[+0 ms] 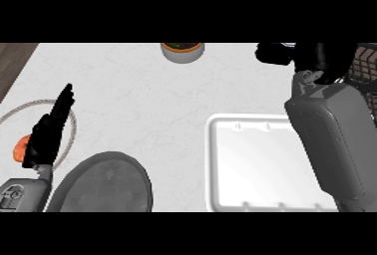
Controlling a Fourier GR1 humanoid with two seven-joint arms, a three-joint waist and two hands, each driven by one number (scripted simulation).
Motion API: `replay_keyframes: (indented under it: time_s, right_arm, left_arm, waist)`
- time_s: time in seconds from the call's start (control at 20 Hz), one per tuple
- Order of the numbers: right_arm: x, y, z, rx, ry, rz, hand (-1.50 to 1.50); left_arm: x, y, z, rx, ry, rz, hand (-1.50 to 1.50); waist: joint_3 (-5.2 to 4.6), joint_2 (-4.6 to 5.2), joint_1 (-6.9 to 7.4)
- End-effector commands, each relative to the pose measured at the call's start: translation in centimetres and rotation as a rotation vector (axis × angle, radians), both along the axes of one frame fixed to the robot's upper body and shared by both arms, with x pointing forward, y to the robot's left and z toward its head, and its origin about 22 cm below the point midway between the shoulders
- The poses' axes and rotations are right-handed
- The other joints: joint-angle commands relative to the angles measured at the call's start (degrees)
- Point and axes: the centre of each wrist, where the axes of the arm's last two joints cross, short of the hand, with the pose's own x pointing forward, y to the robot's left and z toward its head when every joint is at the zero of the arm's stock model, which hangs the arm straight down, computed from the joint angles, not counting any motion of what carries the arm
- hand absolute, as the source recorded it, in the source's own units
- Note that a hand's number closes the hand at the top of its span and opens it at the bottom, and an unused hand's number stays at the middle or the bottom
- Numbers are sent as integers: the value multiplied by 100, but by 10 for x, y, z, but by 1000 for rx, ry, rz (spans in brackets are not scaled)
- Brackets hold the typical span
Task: Pick the can from the tray and place it in the tiered basket
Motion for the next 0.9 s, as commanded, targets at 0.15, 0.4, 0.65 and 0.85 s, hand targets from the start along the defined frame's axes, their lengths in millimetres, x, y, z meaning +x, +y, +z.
replay_keyframes:
  time_s: [0.15,0.4,0.65,0.85]
  right_arm:
    - [7,-56,35,52,2,10,150]
    - [26,-74,32,-14,33,6,150]
    - [43,-127,16,-211,84,-103,150]
    - [45,-147,36,-363,165,-246,150]
  left_arm:
    - [-5,19,-5,1,-9,-1,0]
    - [-2,2,-1,-16,-26,3,0]
    - [-2,-4,0,-3,-2,-12,0]
    - [4,-13,12,-21,-7,-18,0]
  waist:
    - [2,17,12]
    - [2,22,35]
    - [2,45,76]
    - [0,28,76]
